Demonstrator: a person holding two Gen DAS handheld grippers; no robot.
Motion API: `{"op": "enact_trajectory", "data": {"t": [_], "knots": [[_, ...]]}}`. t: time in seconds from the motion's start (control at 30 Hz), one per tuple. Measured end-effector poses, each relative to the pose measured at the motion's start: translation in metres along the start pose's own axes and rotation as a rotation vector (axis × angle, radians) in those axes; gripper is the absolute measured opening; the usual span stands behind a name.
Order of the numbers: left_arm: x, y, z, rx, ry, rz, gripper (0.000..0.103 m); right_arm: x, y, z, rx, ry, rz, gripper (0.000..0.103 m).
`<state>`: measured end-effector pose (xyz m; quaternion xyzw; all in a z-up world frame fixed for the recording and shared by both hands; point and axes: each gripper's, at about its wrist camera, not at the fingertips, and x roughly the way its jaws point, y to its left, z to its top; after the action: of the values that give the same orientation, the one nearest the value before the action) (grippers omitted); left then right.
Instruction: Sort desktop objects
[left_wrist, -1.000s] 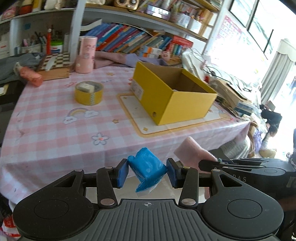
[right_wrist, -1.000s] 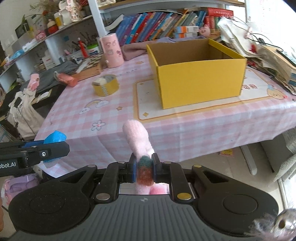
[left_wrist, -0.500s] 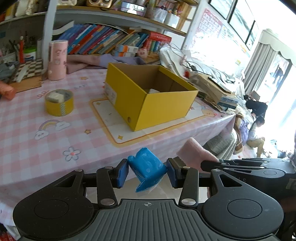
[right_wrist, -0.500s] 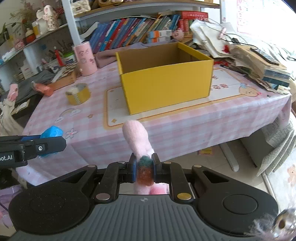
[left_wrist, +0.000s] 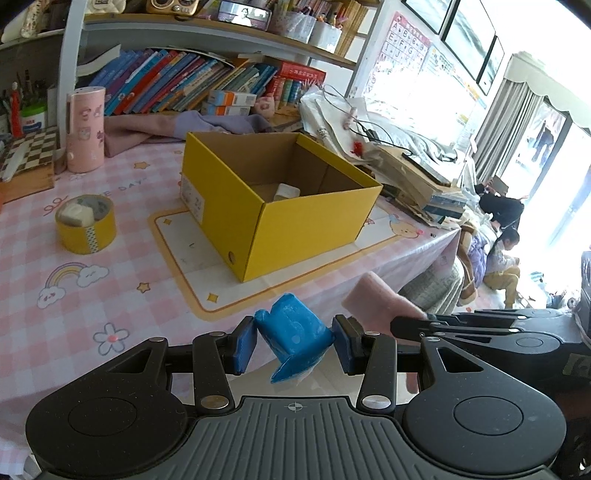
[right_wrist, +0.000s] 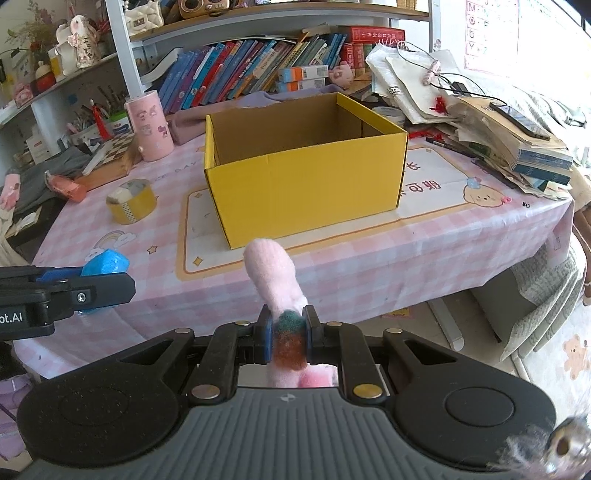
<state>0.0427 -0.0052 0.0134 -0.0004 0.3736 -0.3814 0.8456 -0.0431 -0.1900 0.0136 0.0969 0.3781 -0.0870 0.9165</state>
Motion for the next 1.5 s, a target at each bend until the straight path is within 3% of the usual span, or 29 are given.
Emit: {"op": "enact_trajectory", "data": {"t": [0.43,0.83,1.27,1.5], "knots": [[0.032,-0.023,0.014,0.037,0.036,-0.038,0.043,0.015,-0.023,0.011,-0.004,0.015,-0.007,0.014],[0.062,-0.053,0.042,0.03,0.0,-0.036,0.043,0.03,-0.072,0.038,0.009,0.027,-0.006,0.014],[0.081,-0.067,0.098,-0.005,-0.166,0.056,0.043,0.036,-0.097,0.127,-0.149,-0.168,0.105,0.014],[0.095,-0.069,0.125,0.06,-0.207,0.164,0.043,0.057,-0.1,0.168,-0.188,-0.222,0.191,0.015]]}}
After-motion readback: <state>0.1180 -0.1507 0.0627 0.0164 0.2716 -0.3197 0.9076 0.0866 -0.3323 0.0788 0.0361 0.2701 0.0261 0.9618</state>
